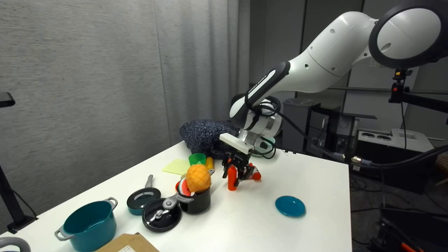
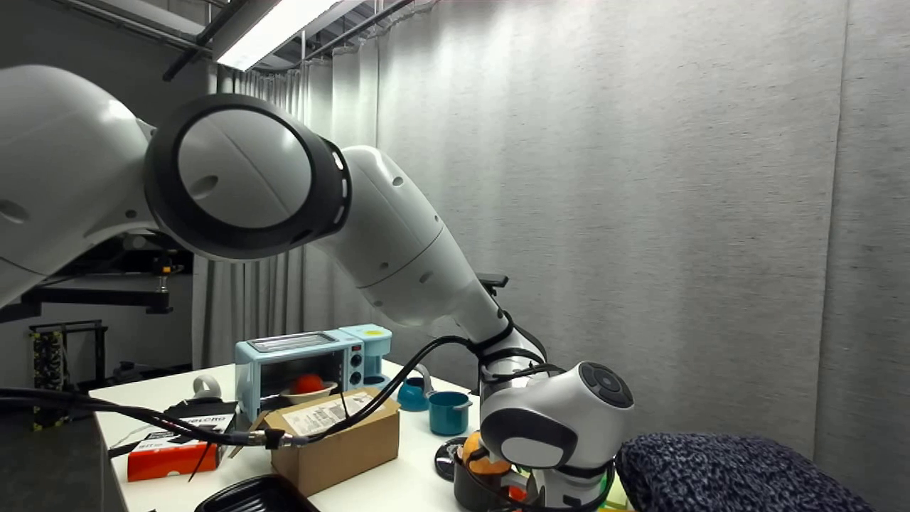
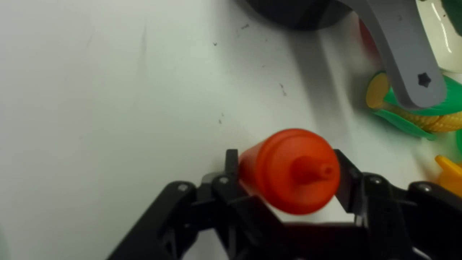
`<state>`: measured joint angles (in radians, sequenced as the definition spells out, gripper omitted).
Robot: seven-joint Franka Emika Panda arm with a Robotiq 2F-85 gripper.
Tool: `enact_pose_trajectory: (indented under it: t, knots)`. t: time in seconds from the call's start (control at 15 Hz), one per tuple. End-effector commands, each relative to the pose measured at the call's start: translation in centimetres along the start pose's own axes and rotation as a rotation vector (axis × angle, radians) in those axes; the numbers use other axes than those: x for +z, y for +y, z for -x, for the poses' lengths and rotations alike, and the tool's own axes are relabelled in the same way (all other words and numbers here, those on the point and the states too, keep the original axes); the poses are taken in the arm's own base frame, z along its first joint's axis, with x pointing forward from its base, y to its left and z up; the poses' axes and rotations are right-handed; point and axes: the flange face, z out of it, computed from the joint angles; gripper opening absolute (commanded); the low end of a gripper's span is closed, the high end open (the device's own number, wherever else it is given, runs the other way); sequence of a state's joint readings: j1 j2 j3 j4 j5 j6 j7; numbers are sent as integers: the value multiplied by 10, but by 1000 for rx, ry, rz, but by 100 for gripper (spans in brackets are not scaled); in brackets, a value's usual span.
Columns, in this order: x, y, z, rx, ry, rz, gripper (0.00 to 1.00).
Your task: Squeeze the red sauce bottle on the left over the pineapple
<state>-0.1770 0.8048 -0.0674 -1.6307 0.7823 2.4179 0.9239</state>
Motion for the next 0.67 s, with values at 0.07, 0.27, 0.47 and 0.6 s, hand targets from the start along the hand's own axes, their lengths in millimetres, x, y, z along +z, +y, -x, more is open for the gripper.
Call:
enact_pose_trajectory:
  t: [0.07, 0.27, 0.47, 0.6]
  knots:
    - [-9, -7, -11, -8, 18, -3, 27]
    - [-17, -7, -12, -32, 47, 8, 10]
    - [-27, -9, -5, -66, 102, 43, 4]
    - [-35, -12, 4, -86, 156, 45, 5]
